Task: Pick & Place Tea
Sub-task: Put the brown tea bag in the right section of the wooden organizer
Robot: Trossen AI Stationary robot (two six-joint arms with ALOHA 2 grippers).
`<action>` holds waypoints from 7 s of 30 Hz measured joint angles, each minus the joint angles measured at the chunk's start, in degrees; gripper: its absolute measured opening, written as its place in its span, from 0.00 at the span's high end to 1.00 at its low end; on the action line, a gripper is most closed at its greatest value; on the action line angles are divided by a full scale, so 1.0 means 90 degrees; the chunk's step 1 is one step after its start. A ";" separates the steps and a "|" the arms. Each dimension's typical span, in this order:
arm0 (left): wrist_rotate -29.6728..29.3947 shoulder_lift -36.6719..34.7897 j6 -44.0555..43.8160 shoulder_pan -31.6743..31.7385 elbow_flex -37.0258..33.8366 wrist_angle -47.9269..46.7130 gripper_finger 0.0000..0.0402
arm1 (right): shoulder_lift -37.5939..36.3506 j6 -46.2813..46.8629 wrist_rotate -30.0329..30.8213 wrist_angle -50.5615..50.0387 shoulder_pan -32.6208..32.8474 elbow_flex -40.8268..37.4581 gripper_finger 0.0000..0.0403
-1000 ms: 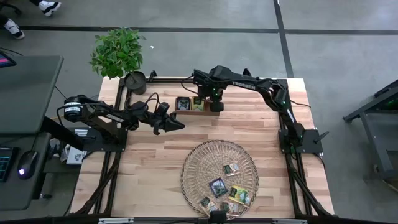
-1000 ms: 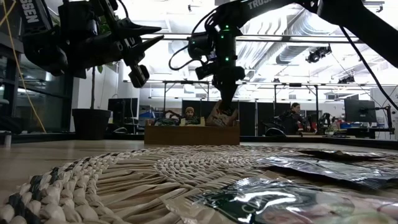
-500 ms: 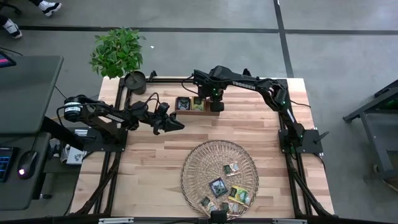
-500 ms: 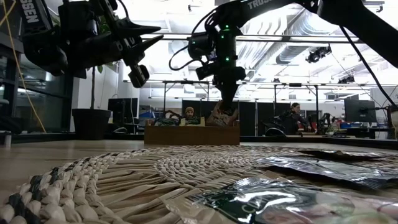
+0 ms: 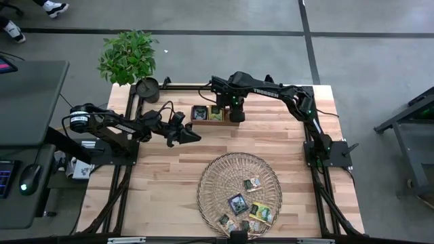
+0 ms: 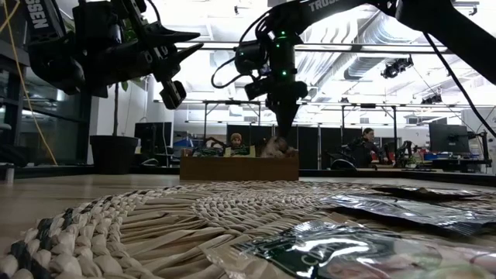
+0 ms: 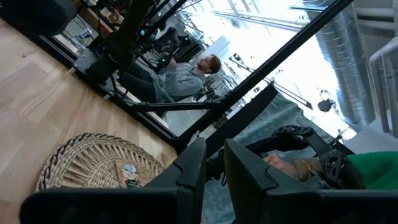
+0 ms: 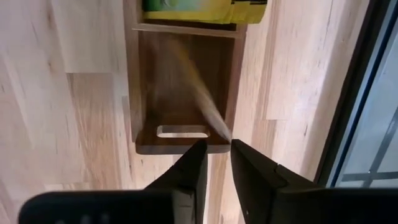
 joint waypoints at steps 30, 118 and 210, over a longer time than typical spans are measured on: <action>-0.0010 0.0000 0.0027 0.0000 0.0000 -0.0030 0.86 | -0.0250 -0.1017 -0.1571 0.0384 -0.0005 -0.0007 0.82; -0.0064 0.0002 0.0046 0.0000 0.0000 -0.0499 0.86 | -0.0432 0.2004 -0.1094 0.2095 -0.0643 -0.1474 0.69; -0.4277 0.3871 -0.4832 -0.3169 0.6241 -0.6904 0.86 | -0.4945 0.7008 0.0918 0.7234 0.6786 -0.8860 1.00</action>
